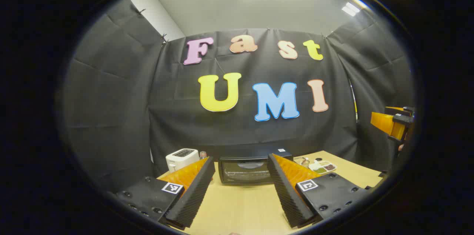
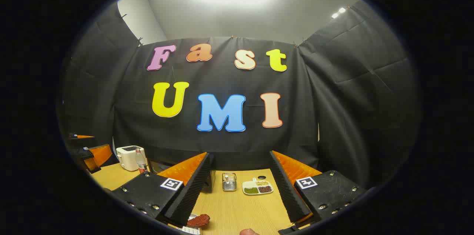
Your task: Open the electric oven with the left hand, put the food in, and close the electric oven.
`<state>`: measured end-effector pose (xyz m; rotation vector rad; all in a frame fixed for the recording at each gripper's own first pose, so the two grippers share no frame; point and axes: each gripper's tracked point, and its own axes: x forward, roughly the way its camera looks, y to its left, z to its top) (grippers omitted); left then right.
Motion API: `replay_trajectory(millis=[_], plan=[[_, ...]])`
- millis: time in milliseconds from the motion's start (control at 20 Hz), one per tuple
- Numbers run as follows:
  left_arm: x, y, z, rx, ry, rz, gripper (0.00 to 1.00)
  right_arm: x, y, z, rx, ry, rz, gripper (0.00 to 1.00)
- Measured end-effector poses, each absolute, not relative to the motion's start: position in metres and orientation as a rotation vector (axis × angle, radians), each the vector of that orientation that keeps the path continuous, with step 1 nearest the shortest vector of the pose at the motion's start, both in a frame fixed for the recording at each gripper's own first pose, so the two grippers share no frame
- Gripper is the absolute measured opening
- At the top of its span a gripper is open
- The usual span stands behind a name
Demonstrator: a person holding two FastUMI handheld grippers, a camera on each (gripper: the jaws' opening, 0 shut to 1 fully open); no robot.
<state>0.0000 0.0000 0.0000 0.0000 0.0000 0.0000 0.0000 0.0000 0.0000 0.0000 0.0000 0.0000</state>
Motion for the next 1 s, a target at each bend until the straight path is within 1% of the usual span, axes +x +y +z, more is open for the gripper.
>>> replay_trajectory(millis=[600, 850, 1000], plan=[[0.006, -0.027, 0.001, 0.0, -0.002, 0.021, 1.0, 0.006, -0.023, -0.011, 0.008, 0.01, 0.028, 0.95], [0.027, -0.034, 0.006, 0.005, -0.032, 0.058, 1.0, 0.007, -0.028, -0.017, 0.014, 0.001, 0.08, 0.95], [0.046, -0.033, 0.006, -0.002, -0.034, 0.055, 1.0, 0.009, -0.027, -0.023, 0.011, 0.011, 0.093, 0.95]])
